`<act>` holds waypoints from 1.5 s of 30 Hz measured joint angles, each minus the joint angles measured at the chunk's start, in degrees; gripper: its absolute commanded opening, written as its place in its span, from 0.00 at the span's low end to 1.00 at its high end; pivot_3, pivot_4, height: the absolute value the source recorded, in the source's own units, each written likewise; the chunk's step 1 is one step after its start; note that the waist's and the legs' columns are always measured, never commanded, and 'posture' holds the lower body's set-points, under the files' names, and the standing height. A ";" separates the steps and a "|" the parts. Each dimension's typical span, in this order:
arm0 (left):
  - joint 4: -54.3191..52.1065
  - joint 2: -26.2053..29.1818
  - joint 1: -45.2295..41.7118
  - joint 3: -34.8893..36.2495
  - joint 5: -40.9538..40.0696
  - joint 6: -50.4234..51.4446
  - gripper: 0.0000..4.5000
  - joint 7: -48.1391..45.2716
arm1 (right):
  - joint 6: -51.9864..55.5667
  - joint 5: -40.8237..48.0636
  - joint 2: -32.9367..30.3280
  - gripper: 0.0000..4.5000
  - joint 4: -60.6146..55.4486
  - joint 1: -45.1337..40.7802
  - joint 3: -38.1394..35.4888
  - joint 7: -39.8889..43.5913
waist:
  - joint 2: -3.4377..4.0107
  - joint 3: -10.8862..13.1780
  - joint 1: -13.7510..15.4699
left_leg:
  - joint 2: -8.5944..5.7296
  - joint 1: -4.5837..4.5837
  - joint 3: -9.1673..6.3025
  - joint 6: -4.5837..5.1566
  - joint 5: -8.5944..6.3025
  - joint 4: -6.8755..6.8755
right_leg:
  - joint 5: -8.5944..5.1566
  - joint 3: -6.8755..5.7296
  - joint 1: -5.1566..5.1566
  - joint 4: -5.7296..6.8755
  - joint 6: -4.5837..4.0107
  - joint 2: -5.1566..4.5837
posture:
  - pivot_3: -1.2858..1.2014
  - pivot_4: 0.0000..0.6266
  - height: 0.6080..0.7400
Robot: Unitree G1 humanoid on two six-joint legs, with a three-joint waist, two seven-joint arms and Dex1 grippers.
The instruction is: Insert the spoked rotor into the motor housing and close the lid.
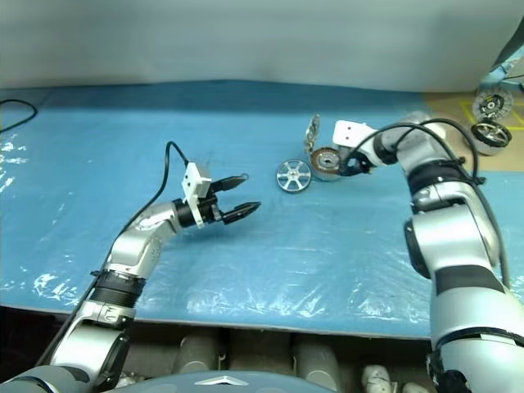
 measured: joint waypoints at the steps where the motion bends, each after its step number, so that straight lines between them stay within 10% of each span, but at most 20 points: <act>1: 0.12 0.01 -0.10 -0.03 0.05 -0.10 1.00 -0.05 | 1.39 0.90 -1.67 0.58 -4.20 3.37 -0.30 2.29 | 0.00 0.00 0.16 | 0.01 0.01 0.00 0.01 0.00 0.00 | 0.00 0.00 0.01 0.00 0.00 0.00 | 0.52 0.24 1.00; 10: 2.43 -1.14 -1.61 -1.18 0.19 -0.66 1.00 -1.51 | 3.64 6.44 -4.66 0.58 -24.88 13.78 -2.06 2.67 | 0.04 0.03 -0.49 | 0.00 0.22 0.02 -0.03 0.11 0.00 | 0.12 0.11 0.01 0.10 -0.15 0.02 | 0.52 0.24 1.00; 27: 1.19 -0.22 -0.46 -1.03 0.32 -0.73 1.00 -0.91 | -12.45 -9.53 8.50 0.58 12.40 -6.78 9.10 -21.00 | 0.04 0.03 -0.71 | 0.00 -0.09 0.02 -0.02 0.17 -0.04 | 0.12 -0.02 -0.19 0.04 -0.18 0.03 | 0.52 0.24 1.00; 45: -3.01 1.10 3.20 -0.36 0.06 1.09 1.00 1.39 | -14.00 -6.62 8.77 0.58 16.30 -12.23 5.47 -9.91 | 0.06 0.04 -0.70 | 0.03 -0.08 0.02 -0.01 0.17 -0.01 | 0.13 0.00 -0.17 0.06 -0.19 0.00 | 0.52 0.24 1.00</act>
